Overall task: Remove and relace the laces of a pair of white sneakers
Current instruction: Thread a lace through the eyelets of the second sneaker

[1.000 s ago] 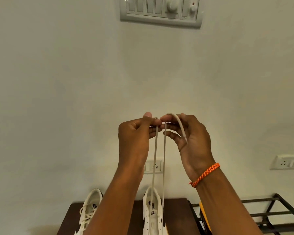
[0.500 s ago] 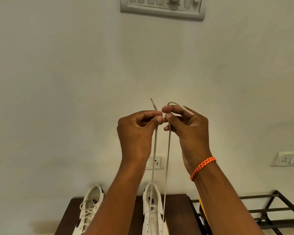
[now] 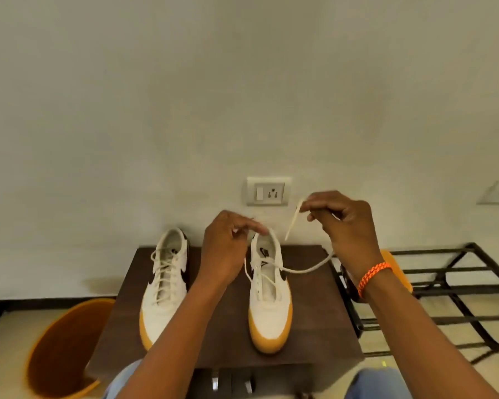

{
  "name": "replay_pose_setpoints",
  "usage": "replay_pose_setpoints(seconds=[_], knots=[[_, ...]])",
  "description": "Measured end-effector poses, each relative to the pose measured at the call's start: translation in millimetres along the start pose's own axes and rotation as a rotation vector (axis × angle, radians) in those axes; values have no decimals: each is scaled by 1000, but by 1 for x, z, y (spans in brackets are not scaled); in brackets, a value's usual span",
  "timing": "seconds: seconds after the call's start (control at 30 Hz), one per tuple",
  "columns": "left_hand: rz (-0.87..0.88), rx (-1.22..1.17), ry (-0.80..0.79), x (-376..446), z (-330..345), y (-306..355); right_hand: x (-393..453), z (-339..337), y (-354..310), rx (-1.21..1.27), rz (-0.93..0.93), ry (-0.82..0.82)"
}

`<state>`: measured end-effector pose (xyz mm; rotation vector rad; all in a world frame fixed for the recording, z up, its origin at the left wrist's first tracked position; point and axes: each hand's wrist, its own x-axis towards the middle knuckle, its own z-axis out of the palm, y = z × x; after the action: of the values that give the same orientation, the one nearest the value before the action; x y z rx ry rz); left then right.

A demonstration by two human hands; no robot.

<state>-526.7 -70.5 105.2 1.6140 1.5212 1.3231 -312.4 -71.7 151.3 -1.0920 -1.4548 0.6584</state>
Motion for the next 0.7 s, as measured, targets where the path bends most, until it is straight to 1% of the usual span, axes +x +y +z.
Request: replay_pose_setpoints(seconds=[0.1, 0.17, 0.23, 0.3, 0.37, 0.47, 0.57, 0.7], knots=[[-180, 249, -168, -30, 17, -63, -31, 3, 54, -57, 148, -21], [-242, 359, -257, -48, 27, -90, -51, 11, 86, -98, 251, -47], [-254, 420, -312, -58, 33, -105, -66, 20, 108, -153, 322, -67], [-213, 545, -362, -60, 40, -111, -78, 27, 125, -230, 357, -50], [-201, 581, -319, -61, 46, -107, -87, 33, 138, -285, 384, -43], [-239, 526, -237, -61, 53, -104, -99, 45, 148, -385, 401, -103], [-256, 533, -218, -62, 58, -107, -107, 57, 152, -444, 407, -170], [-257, 537, -233, -60, 62, -109, -109, 64, 151, -568, 378, -197]])
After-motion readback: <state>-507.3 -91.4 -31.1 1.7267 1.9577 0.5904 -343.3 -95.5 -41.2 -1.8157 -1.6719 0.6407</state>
